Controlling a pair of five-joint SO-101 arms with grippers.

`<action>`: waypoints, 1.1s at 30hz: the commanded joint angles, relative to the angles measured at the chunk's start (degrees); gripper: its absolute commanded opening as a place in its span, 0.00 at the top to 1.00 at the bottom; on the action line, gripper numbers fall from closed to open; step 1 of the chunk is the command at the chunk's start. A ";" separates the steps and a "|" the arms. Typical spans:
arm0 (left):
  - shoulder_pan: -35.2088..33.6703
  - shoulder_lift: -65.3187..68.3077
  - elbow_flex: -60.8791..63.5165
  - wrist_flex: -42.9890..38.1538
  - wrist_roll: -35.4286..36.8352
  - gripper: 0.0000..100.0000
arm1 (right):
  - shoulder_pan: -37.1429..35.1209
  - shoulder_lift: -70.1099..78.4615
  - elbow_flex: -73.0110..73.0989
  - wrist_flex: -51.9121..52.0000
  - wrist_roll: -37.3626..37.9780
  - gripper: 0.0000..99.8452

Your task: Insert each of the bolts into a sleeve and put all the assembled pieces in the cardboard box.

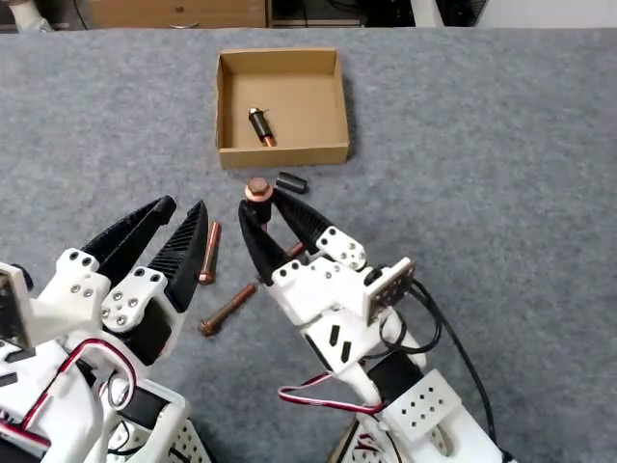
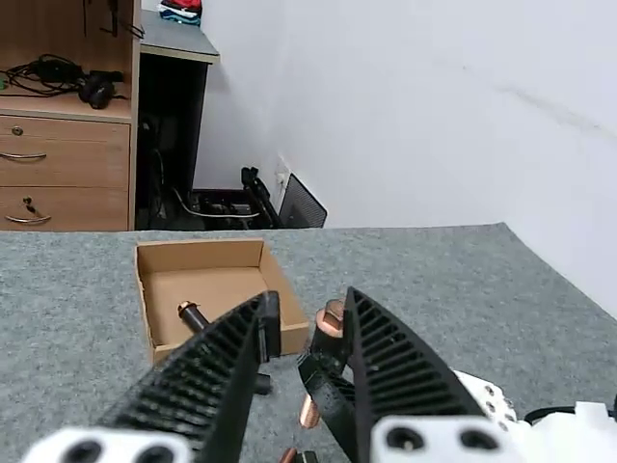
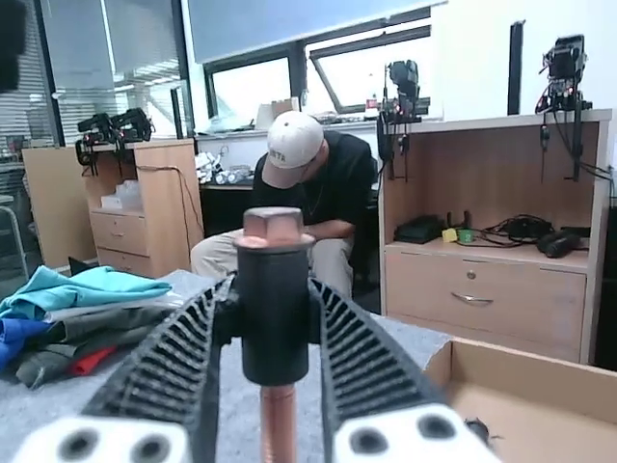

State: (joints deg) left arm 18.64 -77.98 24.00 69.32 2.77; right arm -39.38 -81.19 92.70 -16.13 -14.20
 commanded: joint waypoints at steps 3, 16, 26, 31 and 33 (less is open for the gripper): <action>-7.03 0.57 -0.09 0.18 -1.49 0.88 | 6.37 0.92 -4.97 2.64 -0.09 1.00; -12.66 -0.04 4.48 0.09 -1.49 0.98 | 15.69 46.99 -40.84 3.96 -0.18 1.00; -12.92 -0.13 8.53 0.09 -1.49 0.98 | 19.56 87.87 -60.97 -17.49 0.62 1.00; -18.37 -0.13 8.53 0.09 -1.49 0.98 | 20.00 102.55 -71.43 -16.70 7.03 1.00; -20.40 -0.13 8.53 0.09 -1.49 0.98 | 19.82 105.80 -74.33 -16.70 9.05 1.00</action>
State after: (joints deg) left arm 1.14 -78.07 32.53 69.32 1.98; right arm -20.66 22.20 25.36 -30.73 -8.04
